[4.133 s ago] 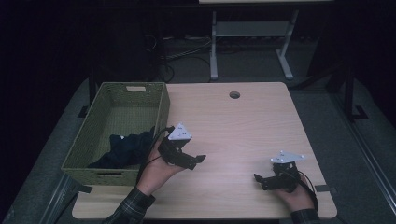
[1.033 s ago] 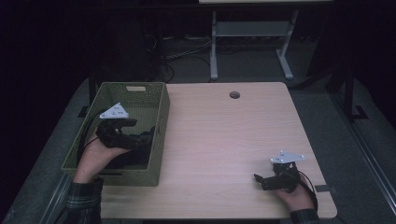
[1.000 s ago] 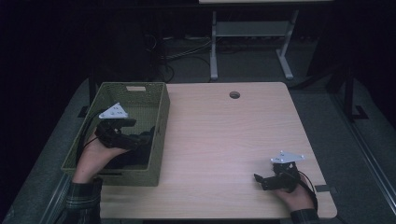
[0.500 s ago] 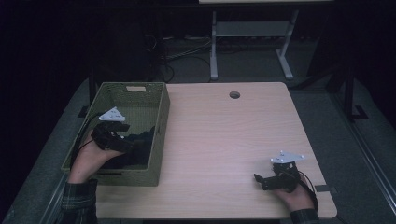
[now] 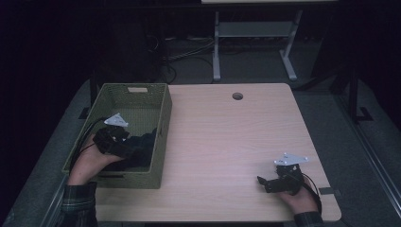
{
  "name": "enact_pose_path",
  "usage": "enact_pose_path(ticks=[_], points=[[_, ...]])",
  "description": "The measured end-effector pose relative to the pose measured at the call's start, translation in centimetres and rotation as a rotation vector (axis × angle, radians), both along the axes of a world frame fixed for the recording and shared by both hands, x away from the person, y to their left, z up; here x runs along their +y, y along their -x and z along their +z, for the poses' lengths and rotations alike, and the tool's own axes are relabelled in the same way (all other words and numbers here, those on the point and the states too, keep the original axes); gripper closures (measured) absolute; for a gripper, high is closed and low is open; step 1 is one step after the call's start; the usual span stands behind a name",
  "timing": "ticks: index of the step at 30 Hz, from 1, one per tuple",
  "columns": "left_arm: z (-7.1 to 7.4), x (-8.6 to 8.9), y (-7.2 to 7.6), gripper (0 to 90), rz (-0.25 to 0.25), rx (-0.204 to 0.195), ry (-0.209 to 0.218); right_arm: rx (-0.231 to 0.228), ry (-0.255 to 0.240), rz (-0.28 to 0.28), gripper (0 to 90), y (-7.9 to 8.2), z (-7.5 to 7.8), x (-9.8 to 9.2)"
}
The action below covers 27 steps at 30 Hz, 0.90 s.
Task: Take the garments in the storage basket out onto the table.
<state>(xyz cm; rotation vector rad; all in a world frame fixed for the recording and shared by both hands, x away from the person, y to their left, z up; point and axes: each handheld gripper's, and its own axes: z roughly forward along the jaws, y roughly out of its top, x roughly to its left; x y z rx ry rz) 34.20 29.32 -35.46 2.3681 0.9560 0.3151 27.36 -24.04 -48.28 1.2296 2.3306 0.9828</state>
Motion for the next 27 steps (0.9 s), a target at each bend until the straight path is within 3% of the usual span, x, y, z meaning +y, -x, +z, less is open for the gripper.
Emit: enact_pose_path(ticks=[10, 13, 17, 27], points=[[-1.1, -0.1, -0.5, 15.1, 0.011, 0.03, -0.045, 0.0, 0.0, 0.0, 2.4, 0.0, 0.0, 0.0], [-1.3, -0.1, -0.7, 18.2, 0.005, 0.036, -0.037, 0.0, 0.0, 0.0, 2.4, 0.0, 0.0, 0.0], [-1.5, -0.2, -0.8, 25.4, -0.005, 0.046, -0.032, 0.0, 0.0, 0.0, 2.4, 0.0, 0.0, 0.0], [-1.5, -0.4, -0.9, 58.4, -0.056, 0.1, -0.014, 0.0, 0.0, 0.0, 2.4, 0.0, 0.0, 0.0]])
